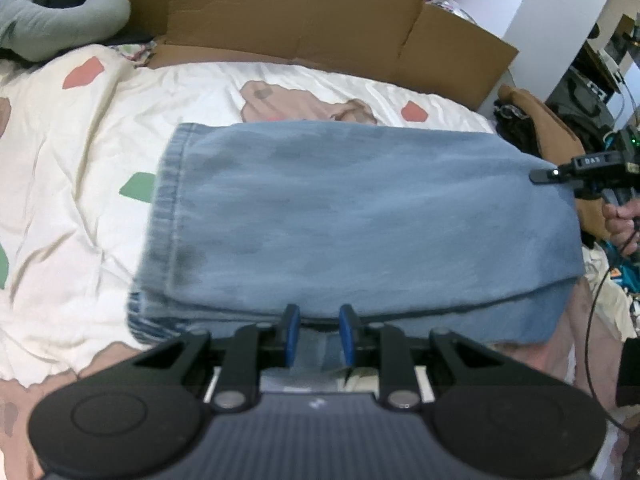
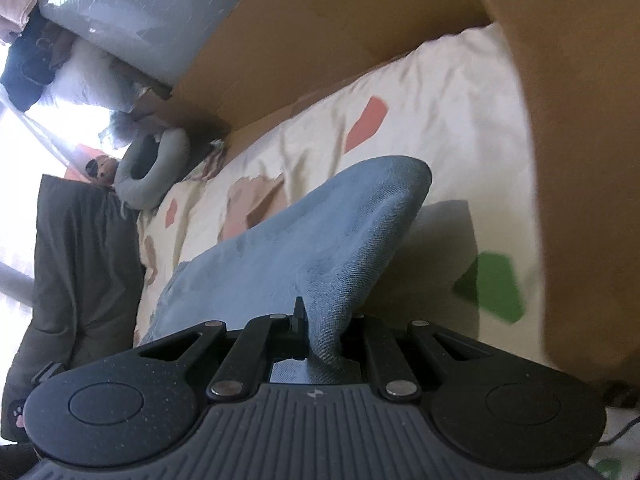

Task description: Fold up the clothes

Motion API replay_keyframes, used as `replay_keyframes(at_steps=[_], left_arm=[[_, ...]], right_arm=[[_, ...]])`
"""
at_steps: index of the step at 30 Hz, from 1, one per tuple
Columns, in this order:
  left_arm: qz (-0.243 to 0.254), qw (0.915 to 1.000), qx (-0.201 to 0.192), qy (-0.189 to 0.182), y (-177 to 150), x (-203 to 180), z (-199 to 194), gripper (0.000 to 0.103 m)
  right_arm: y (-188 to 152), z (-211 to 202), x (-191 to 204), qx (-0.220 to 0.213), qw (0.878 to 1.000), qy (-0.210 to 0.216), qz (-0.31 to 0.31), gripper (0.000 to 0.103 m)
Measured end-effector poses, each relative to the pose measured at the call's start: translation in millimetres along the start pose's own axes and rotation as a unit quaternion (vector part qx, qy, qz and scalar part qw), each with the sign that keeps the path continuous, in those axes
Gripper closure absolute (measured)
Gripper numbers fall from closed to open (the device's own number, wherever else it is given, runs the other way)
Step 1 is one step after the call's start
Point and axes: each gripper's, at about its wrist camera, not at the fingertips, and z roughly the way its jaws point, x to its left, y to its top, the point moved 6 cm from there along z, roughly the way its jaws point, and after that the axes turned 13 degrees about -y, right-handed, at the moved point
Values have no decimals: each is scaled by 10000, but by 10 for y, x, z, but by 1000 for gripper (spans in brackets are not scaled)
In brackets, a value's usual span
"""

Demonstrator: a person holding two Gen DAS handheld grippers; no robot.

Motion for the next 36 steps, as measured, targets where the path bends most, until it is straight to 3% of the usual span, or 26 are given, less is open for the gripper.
replay_keyframes(at_steps=[8, 14, 16, 21, 26, 33, 36], left_arm=[[88, 9999, -43, -23, 62, -47, 20, 77], [104, 9999, -21, -34, 61, -44, 38, 76], [104, 9999, -32, -35, 66, -48, 44, 76], [132, 9999, -25, -40, 70, -76, 64, 76], [154, 9999, 18, -77, 86, -109, 97, 75], [425, 9988, 196, -150, 177, -225, 150, 75], [636, 9972, 359, -170, 283, -287, 213, 75]], right_arm=[[-143, 226, -389, 460, 9971, -164, 580, 97], [-271, 288, -504, 871, 9932, -217, 747, 83], [-338, 281, -506, 999, 9922, -282, 690, 72], [-584, 244, -527, 1357, 9878, -307, 707, 72], [-753, 140, -403, 1548, 9866, 97, 504, 71], [-722, -3, -396, 1381, 9849, 529, 897, 70], [-768, 54, -495, 1400, 9837, 302, 1085, 71]])
